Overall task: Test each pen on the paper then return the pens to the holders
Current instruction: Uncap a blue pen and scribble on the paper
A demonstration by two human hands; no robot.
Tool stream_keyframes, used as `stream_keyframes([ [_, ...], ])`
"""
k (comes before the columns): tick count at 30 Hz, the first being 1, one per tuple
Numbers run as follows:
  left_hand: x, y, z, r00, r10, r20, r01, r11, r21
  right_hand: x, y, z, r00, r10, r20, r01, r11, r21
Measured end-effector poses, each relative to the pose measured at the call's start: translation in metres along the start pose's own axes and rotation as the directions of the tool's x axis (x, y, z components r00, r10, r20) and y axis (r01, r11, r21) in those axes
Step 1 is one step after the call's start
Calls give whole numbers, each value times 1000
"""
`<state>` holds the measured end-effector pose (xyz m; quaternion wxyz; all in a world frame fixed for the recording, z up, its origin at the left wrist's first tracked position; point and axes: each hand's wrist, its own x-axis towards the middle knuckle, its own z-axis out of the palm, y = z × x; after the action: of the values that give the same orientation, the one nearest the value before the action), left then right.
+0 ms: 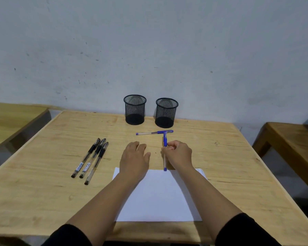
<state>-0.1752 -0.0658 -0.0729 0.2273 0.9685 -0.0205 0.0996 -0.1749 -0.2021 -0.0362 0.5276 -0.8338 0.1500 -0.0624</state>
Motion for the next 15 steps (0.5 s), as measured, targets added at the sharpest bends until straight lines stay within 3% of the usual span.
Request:
stream_keyframes([
  [9, -3, -3, 5, 999, 15, -46, -15, 1000, 1, 13, 4, 10, 999, -40, -3, 39, 977, -210],
  [15, 7, -1, -2, 996, 51, -74, -46, 996, 76, 21, 2, 0, 985, -170, 8, 161, 915, -371],
])
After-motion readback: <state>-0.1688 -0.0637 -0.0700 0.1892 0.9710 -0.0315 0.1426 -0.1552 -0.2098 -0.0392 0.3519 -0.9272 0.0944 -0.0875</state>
